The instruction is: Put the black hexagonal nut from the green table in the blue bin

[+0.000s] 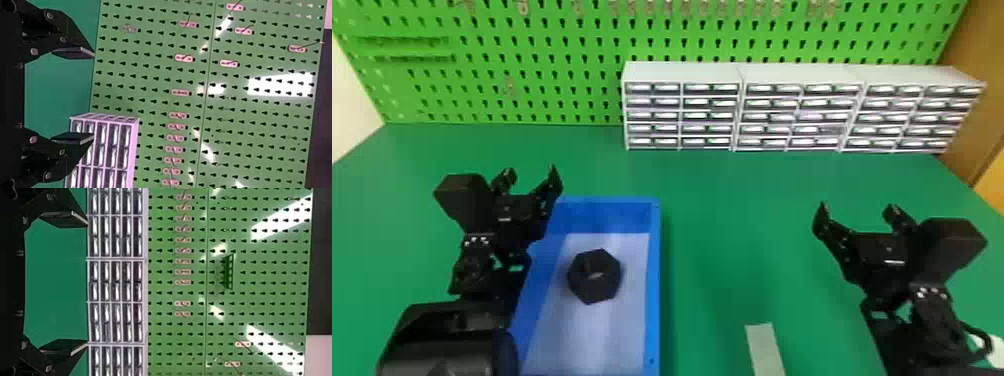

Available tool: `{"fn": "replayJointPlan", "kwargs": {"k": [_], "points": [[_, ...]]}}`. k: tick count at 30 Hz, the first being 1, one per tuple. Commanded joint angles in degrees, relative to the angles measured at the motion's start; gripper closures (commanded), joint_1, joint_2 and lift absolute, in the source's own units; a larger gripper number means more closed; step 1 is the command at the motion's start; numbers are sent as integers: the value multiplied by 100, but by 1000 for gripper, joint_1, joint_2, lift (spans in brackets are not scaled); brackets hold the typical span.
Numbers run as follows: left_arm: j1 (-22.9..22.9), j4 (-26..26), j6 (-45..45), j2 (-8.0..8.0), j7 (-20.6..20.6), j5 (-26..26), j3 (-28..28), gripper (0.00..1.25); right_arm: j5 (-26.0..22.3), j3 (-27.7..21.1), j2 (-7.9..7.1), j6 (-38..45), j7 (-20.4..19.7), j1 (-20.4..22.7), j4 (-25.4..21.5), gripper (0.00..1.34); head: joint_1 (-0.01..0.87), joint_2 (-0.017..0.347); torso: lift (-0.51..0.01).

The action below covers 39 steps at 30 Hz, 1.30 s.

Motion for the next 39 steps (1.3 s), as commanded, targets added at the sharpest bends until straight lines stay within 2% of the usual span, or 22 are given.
{"fn": "replayJointPlan", "kwargs": {"k": [1, 31, 39], "points": [[1, -1, 0, -15, -69, -7, 4, 510, 0, 28, -29, 0, 0, 0, -8, 216, 686, 51, -97], [-96, -168, 343, -15, -658, -349, 294, 510, -9, 37, -3, 35, 0, 27, -8, 216, 686, 51, -97], [-105, -177, 352, -15, -693, -358, 390, 510, -9, 37, 6, 35, 0, 27, -8, 216, 686, 51, -97]]}}
